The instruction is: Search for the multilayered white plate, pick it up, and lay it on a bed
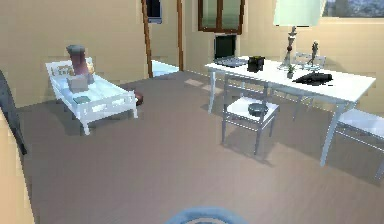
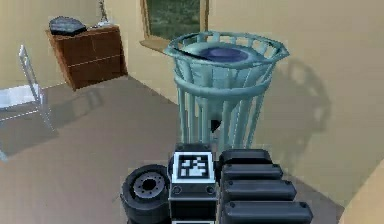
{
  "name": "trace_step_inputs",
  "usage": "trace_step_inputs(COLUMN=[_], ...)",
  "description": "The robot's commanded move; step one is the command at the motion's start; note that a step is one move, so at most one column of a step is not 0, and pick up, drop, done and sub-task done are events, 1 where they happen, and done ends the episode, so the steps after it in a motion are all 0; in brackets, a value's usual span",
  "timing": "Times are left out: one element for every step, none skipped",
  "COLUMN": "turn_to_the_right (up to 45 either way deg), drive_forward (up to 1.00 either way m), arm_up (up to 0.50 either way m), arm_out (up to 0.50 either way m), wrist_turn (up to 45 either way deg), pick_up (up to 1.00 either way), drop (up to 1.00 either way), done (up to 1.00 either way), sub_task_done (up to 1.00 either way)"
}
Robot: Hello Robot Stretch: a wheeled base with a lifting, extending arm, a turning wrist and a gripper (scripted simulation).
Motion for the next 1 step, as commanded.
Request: trace_step_inputs(turn_to_the_right=[-21.0], drive_forward=[0.00], arm_up=[0.00], arm_out=[0.00], wrist_turn=[0.0], pick_up=[0.00], drop=[0.00], done=[0.00], sub_task_done=[0.00])
